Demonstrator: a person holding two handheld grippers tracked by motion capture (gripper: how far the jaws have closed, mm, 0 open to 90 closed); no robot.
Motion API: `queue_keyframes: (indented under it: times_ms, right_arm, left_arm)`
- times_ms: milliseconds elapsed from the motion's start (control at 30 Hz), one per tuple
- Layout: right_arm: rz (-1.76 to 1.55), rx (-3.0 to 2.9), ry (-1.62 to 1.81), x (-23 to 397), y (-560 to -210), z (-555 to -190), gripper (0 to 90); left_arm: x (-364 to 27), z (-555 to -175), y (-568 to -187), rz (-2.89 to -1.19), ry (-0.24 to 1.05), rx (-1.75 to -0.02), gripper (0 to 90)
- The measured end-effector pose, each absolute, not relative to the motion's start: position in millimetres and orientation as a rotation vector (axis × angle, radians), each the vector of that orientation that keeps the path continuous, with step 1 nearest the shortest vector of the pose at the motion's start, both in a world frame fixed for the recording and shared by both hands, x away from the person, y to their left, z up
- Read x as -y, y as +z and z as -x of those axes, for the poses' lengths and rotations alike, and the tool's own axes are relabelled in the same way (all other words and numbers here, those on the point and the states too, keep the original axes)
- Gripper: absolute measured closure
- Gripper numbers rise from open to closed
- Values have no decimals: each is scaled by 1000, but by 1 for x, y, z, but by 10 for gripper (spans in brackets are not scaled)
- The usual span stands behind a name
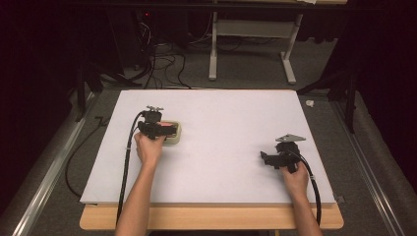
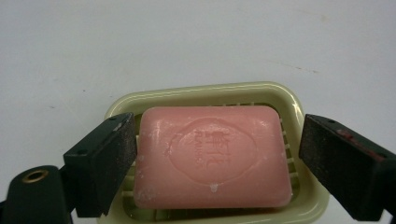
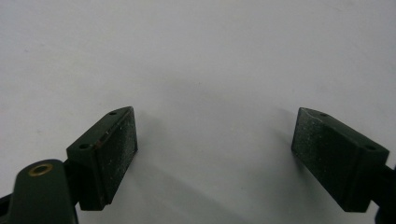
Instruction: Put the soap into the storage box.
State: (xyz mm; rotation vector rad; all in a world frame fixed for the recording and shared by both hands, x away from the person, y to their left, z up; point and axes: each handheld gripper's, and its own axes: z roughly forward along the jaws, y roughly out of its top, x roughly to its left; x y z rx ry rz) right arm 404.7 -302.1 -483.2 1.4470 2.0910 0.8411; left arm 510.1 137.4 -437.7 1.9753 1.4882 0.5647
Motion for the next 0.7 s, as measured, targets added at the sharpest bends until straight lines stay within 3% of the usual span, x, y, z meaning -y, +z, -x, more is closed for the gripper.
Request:
queue_keyframes:
  times_ms: [700]
  right_arm:
    - [-1448,-2092,841,302,-483,-405,149]
  left_arm:
    - [-141,-495,-419,-1946,584,-1407,123]
